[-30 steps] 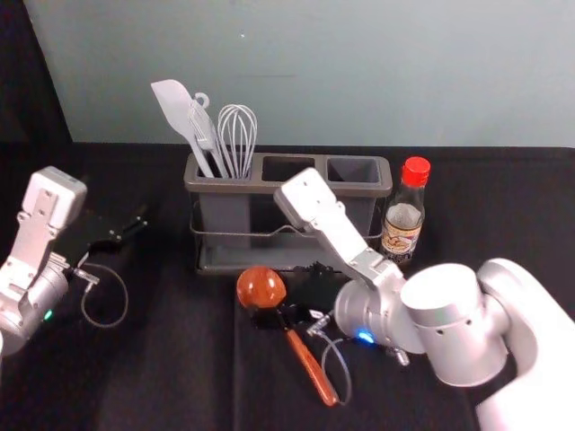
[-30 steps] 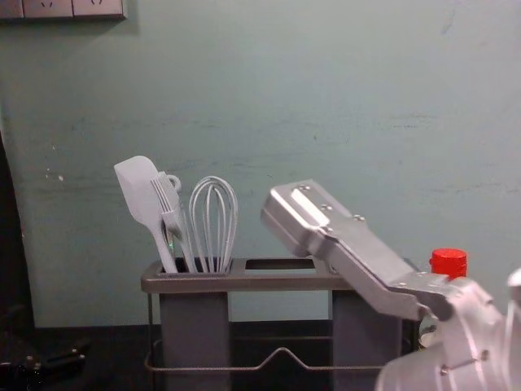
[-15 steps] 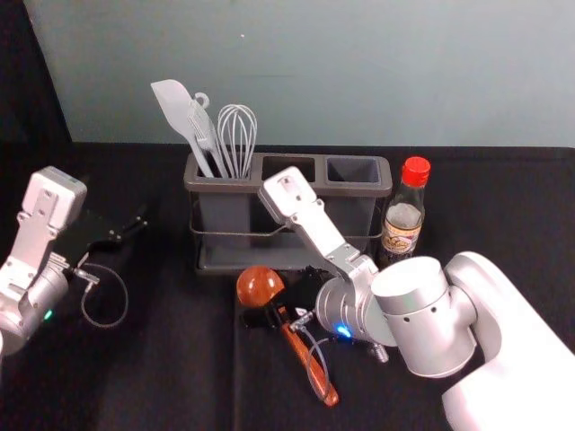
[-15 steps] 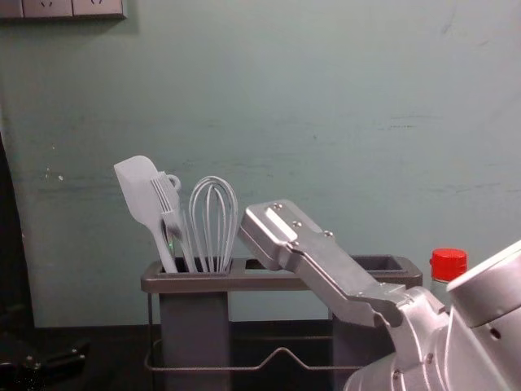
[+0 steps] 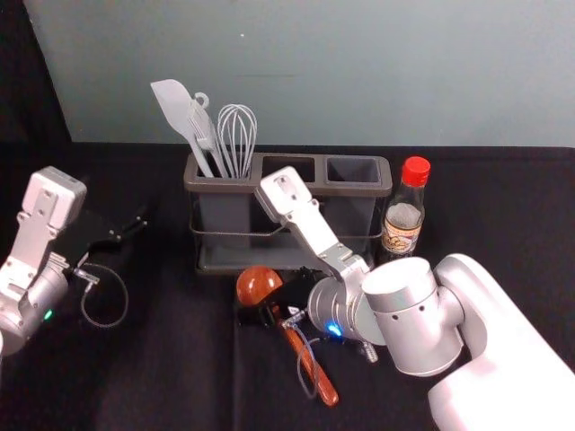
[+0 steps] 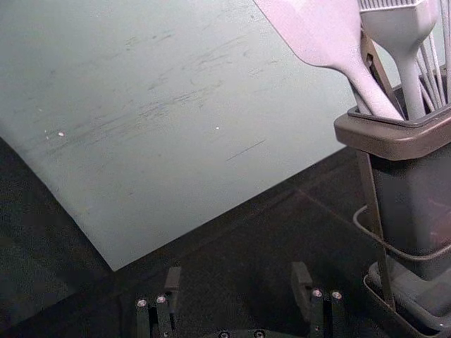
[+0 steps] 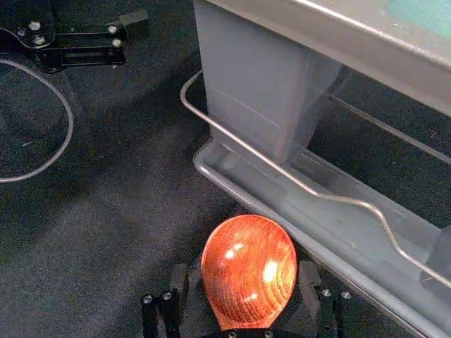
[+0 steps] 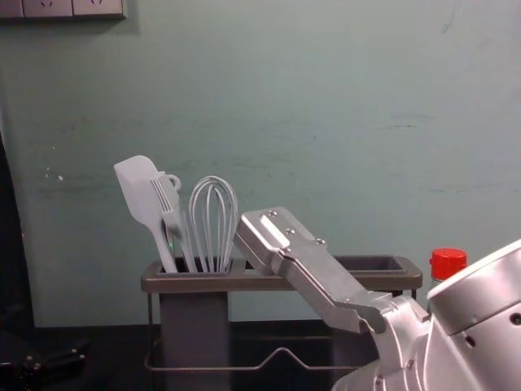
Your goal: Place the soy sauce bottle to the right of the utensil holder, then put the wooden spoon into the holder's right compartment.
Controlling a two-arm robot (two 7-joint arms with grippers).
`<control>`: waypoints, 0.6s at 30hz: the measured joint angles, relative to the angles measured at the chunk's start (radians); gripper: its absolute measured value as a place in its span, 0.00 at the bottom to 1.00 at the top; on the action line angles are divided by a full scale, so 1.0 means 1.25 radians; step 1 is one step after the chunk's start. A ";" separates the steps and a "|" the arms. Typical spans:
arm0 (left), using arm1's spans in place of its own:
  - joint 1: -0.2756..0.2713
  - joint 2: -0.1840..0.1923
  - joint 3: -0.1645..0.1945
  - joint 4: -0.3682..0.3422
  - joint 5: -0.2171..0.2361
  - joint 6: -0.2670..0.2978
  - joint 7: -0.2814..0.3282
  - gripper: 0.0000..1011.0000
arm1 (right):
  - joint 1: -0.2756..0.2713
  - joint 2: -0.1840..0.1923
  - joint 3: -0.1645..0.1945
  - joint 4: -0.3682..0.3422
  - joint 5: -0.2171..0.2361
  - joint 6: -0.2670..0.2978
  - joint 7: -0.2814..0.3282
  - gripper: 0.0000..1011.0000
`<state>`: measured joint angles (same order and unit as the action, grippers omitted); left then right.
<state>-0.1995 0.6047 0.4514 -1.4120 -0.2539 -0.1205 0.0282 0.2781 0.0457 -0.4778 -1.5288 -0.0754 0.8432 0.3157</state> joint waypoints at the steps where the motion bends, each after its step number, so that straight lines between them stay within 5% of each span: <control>1: 0.000 0.000 0.000 0.000 0.000 0.000 0.000 0.99 | 0.000 -0.004 0.003 0.005 -0.001 0.000 0.001 0.99; 18: 0.000 0.000 0.000 0.000 0.000 0.000 0.000 0.99 | -0.005 -0.040 0.031 0.027 -0.020 0.000 0.004 0.99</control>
<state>-0.1995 0.6047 0.4514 -1.4120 -0.2539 -0.1205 0.0283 0.2721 -0.0037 -0.4391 -1.4954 -0.1001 0.8427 0.3211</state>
